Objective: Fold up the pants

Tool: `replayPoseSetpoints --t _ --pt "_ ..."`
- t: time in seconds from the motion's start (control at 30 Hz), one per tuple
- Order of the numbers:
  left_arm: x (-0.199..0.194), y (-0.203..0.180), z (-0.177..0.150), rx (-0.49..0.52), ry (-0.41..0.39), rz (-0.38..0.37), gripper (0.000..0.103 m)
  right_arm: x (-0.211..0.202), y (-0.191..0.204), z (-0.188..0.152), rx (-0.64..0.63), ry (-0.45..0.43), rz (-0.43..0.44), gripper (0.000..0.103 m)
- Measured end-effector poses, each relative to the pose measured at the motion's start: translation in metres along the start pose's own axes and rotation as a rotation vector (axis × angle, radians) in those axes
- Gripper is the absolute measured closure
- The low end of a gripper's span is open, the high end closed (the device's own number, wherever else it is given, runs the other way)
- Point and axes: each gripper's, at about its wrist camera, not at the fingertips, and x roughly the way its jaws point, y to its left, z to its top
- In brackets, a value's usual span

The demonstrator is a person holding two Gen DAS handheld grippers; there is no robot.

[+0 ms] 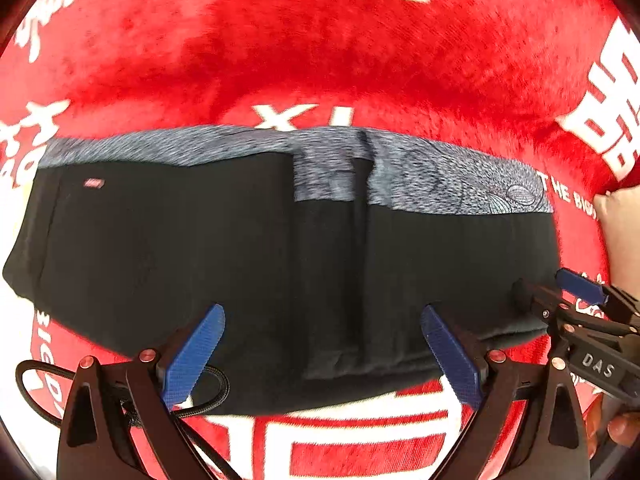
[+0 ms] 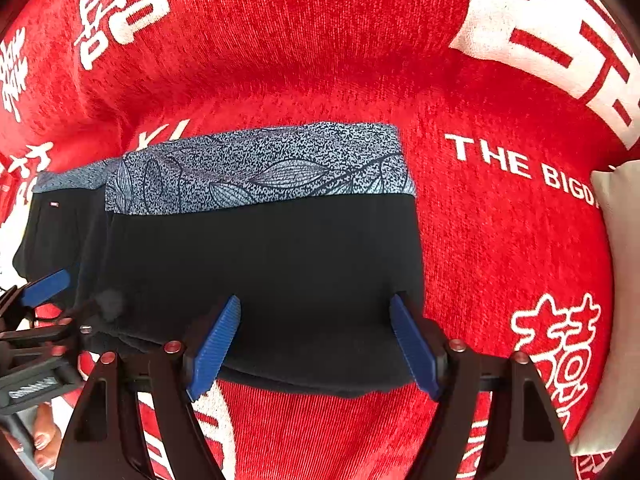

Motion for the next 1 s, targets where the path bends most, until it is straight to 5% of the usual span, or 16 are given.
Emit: replayPoseSetpoints --t 0.23,0.53,0.8,1.0 --pt "-0.012 0.054 -0.026 -0.118 0.010 -0.002 0.004 -0.017 0.027 -0.014 -0.018 0.006 0.000 0.022" --pt "-0.030 0.162 -0.052 -0.340 -0.062 -0.001 0.004 -0.003 0.122 -0.017 -0.199 -0.027 0.038 0.022" --pt "-0.020 0.268 -0.065 -0.633 -0.207 -0.234 0.004 0.024 0.142 -0.026 -0.240 -0.020 0.019 0.022" --pt "0.001 0.293 -0.063 -0.714 -0.246 -0.335 0.004 0.025 0.143 -0.026 -0.256 -0.013 0.000 0.022"
